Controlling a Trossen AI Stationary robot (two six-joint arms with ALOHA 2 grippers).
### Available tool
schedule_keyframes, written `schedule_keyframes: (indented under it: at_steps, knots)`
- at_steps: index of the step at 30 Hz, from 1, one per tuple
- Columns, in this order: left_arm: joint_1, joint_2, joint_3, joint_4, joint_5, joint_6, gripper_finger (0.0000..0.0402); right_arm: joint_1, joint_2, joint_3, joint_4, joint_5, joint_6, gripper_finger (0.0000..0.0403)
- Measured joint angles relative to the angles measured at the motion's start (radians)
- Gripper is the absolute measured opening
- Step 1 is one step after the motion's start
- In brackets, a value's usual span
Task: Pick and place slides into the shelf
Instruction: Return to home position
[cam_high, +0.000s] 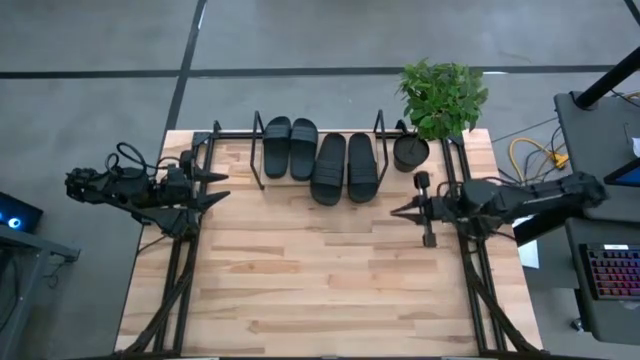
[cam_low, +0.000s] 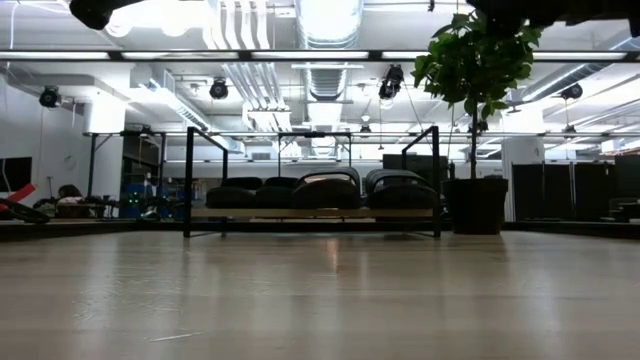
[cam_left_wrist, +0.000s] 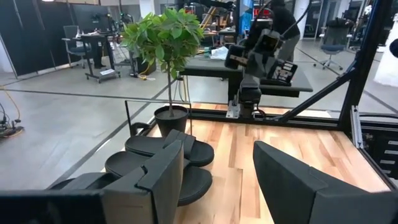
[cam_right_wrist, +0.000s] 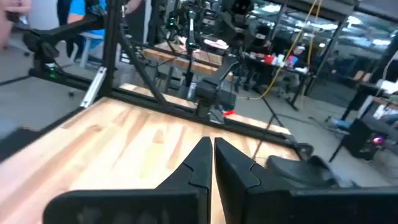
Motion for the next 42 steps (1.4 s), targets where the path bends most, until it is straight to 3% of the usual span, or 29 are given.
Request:
schedule_keyframes:
  at_steps: [5,13,18,22,26,32,35,42]
  knots:
    - [0.0,-0.001,0.0,-0.001,-0.021,0.041,0.018,-0.053,-0.06,0.021,-0.065,-0.014,-0.044,0.0008]
    - [0.001,0.0,-0.001,-0.002,-0.038,0.056,0.018,-0.053,-0.209,-0.024,-0.184,0.156,0.014,0.0008]
    - [0.001,0.0,-0.001,-0.002,-0.079,0.069,0.018,-0.053,-0.243,-0.038,-0.231,0.069,0.023,0.0008]
    - [0.001,0.0,-0.001,-0.002,-0.08,0.07,0.018,-0.053,-0.274,-0.061,-0.348,-0.009,0.166,0.0008]
    - [0.001,0.0,-0.001,-0.001,-0.084,0.069,0.018,-0.053,-0.334,-0.158,-0.218,-0.056,0.183,0.0008]
    - [0.001,0.0,-0.001,0.007,-0.127,0.074,0.018,-0.092,-0.415,-0.344,-0.002,-0.02,0.13,0.0008]
    - [0.001,0.0,-0.001,0.024,-0.13,0.079,0.018,-0.135,-0.443,-0.344,-0.004,-0.029,0.11,0.0008]
    - [0.001,0.0,-0.001,0.023,-0.13,0.079,0.018,-0.262,-0.488,-0.247,-0.219,-0.088,0.085,0.0008]
